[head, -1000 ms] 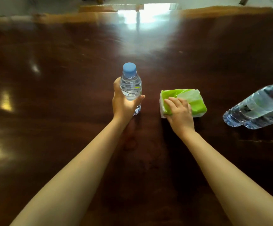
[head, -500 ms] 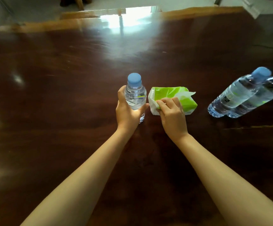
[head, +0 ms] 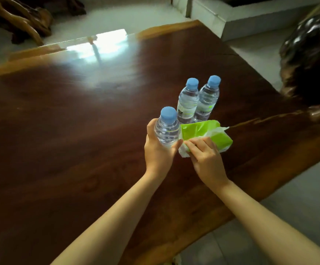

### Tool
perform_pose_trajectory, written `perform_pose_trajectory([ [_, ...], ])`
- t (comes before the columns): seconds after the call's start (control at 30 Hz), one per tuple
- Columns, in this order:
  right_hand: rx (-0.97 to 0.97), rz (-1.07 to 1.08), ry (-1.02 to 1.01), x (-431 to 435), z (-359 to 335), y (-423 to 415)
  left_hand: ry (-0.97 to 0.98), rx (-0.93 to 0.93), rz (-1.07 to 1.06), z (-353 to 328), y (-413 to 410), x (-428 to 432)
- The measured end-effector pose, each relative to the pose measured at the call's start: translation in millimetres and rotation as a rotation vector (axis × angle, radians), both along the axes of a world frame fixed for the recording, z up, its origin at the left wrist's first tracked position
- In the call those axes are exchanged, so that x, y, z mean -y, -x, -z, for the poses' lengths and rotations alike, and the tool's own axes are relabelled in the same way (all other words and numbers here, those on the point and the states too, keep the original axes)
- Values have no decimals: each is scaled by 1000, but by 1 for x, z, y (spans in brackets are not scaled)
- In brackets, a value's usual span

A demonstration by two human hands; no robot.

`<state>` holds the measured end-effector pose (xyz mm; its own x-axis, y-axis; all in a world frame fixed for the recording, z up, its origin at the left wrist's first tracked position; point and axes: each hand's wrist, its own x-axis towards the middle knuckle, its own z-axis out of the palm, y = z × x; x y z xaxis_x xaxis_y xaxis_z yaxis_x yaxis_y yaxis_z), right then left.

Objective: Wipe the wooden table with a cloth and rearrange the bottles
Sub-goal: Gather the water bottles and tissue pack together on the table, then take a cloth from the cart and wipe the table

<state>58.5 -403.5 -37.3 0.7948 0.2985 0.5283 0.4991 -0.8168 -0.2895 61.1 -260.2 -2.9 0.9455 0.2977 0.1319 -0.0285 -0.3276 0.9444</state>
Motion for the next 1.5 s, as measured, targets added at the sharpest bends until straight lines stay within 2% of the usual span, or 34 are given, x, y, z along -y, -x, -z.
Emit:
perform_pose_trajectory([
  [0.2, -67, 101, -28, 82, 15, -25, 59, -58, 67, 20, -23, 89],
  [0.4, -172, 108, 24, 109, 39, -52, 70, -44, 14, 43, -49, 129],
  [0.7, -267, 101, -60, 106, 62, -63, 17, -53, 52, 53, -56, 128],
  [0.87, -308, 94, -14, 108, 66, -66, -19, -99, 71, 51, -55, 126],
  [1.1, -366, 154, 29, 101, 52, -68, -121, -123, 238, 42, -57, 102],
  [1.2, -335, 164, -27, 103, 27, -65, -283, -36, 284, 29, -53, 75],
  [1.3, -237, 246, -181, 104, -20, -60, -638, 114, 230, 8, -50, 35],
  [1.37, -122, 285, -251, 97, -59, -59, -796, 203, 140, -11, -50, 2],
  [1.5, 47, 220, -298, 44, -137, -64, -937, 166, -31, -62, -45, -64],
])
